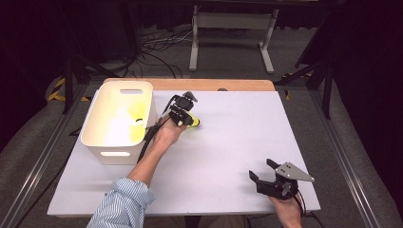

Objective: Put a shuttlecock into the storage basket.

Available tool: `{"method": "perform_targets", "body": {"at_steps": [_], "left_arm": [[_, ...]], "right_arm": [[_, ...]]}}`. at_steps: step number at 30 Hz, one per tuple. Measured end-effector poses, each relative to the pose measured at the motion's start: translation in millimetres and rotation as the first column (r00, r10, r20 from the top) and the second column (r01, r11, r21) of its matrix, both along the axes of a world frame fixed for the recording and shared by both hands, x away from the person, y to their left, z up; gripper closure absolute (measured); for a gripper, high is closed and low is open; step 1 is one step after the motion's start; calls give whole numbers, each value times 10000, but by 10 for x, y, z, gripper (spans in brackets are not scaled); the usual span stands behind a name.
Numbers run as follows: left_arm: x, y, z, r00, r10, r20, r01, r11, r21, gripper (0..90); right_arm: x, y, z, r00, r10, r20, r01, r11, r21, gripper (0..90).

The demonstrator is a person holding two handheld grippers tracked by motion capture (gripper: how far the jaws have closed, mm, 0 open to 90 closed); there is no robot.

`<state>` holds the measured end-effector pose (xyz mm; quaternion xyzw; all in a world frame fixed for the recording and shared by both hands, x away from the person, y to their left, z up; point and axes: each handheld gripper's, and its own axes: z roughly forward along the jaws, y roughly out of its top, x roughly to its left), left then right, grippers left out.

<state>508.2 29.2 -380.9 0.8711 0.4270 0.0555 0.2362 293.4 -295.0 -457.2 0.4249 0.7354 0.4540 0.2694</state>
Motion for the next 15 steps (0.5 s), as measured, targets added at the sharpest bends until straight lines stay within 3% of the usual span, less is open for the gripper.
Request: {"method": "perform_targets", "body": {"at_steps": [15], "left_arm": [[-153, -10, 137, 9996, -282, 88, 281, 9996, 96, 897]], "right_arm": [[-1, -1, 0, 10000, 6, 35, -5, 10000, -11, 185]]}}
